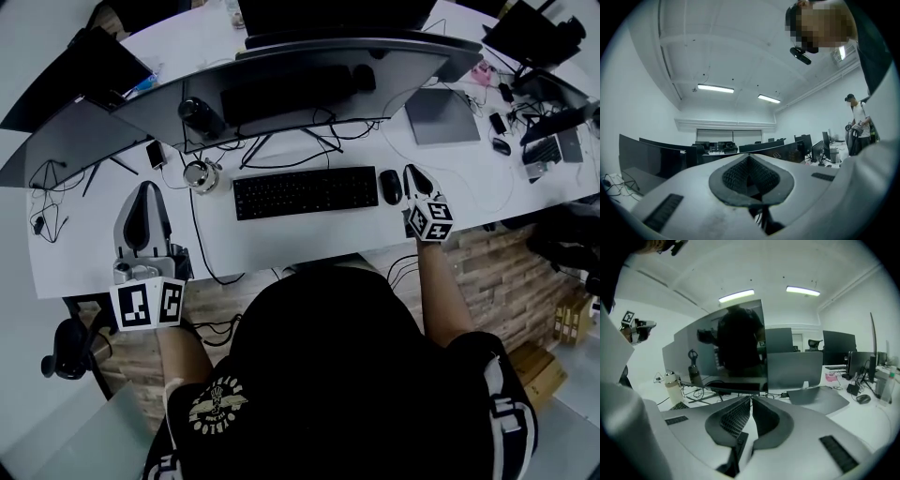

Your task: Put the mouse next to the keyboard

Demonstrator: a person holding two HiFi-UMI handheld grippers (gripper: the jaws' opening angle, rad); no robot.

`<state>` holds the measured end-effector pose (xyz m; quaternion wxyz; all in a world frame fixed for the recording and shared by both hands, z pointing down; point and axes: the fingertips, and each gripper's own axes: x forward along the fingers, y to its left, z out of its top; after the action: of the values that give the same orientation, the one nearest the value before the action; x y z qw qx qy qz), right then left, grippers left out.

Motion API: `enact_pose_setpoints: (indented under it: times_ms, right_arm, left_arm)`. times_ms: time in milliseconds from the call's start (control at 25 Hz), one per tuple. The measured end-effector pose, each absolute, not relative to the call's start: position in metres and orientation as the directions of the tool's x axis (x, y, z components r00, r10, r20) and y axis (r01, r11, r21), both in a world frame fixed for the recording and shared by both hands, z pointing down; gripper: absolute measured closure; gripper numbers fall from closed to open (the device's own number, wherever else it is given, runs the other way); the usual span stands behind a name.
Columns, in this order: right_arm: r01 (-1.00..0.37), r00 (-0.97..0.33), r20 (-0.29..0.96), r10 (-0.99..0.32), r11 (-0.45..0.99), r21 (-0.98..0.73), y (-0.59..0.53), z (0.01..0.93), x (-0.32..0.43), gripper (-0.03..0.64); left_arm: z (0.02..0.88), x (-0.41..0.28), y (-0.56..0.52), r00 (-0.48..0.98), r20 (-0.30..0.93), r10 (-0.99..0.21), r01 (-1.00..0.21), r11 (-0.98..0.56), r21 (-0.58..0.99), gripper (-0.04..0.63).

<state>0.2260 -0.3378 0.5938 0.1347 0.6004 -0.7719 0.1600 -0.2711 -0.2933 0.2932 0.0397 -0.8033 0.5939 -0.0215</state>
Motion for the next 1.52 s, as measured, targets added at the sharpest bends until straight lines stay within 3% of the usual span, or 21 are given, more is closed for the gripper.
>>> enact_pose_setpoints:
  times_ms: [480,880,1520]
  right_arm:
    - [-0.942,-0.329,0.178,-0.927,0.336,0.006,-0.324,0.453,0.172,0.615]
    - [-0.939,-0.335,0.033,-0.942,0.336,0.068,-0.289,0.344,0.155,0.615]
    - [-0.945,-0.304,0.014,-0.953,0.303,0.126,-0.246,0.3,0.148,0.615]
  left_arm:
    - [0.283,-0.275,-0.273,0.308,-0.041,-0.951,-0.948,-0.303,-0.097,0.594]
    - [0.272,-0.276,-0.255,0.319,-0.067,-0.945,-0.944,-0.311,-0.107,0.594]
    - [0.27,-0.285,-0.222,0.342,-0.094,-0.935,-0.938,-0.334,-0.093,0.594]
